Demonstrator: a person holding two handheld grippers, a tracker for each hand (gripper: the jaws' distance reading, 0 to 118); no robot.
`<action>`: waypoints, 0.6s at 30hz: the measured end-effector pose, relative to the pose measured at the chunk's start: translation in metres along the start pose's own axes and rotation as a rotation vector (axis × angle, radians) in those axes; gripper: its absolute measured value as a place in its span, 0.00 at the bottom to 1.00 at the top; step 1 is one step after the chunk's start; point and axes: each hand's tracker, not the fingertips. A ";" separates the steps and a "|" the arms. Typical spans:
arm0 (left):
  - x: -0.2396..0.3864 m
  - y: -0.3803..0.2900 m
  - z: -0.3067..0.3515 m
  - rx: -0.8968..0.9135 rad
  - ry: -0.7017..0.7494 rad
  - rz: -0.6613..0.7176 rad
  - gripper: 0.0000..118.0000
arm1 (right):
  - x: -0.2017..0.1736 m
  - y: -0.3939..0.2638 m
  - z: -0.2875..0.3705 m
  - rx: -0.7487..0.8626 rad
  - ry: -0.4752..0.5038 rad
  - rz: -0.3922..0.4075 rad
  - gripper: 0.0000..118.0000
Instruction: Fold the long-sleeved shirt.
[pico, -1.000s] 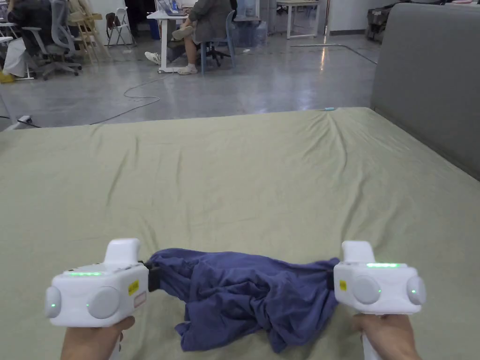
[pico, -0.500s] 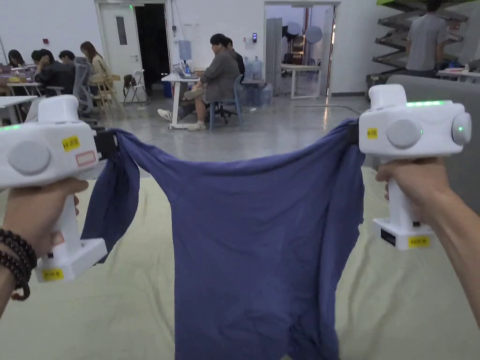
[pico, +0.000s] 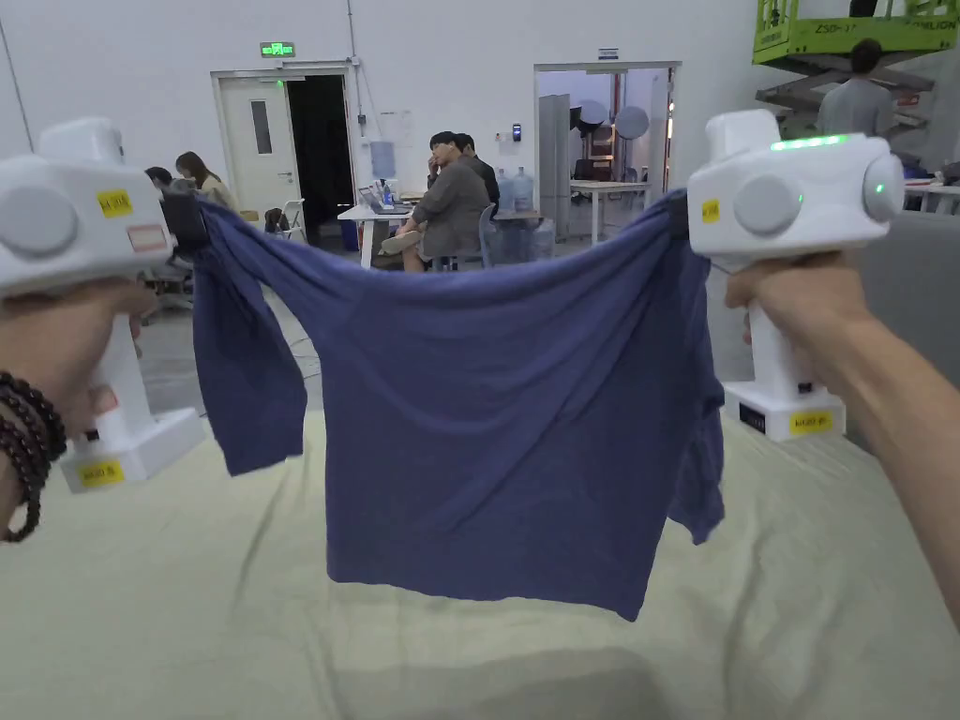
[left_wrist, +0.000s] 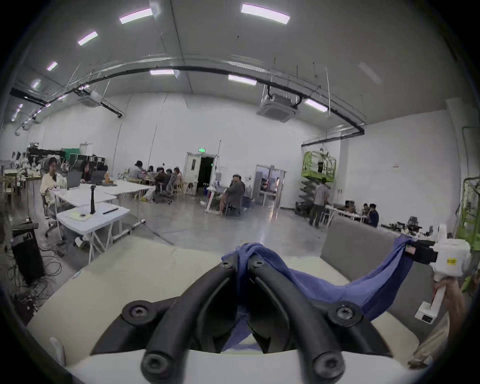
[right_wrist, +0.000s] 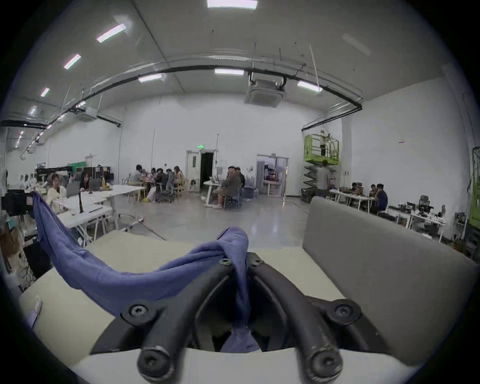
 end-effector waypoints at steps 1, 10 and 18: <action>-0.004 -0.016 -0.004 -0.042 0.011 -0.001 0.00 | -0.003 -0.016 -0.006 -0.036 0.004 0.001 0.01; -0.047 -0.209 -0.015 -0.334 0.054 0.076 0.00 | -0.016 -0.188 -0.050 -0.360 0.046 -0.009 0.01; -0.061 -0.264 0.052 -0.373 0.057 0.139 0.00 | -0.022 -0.254 0.016 -0.368 0.043 -0.066 0.01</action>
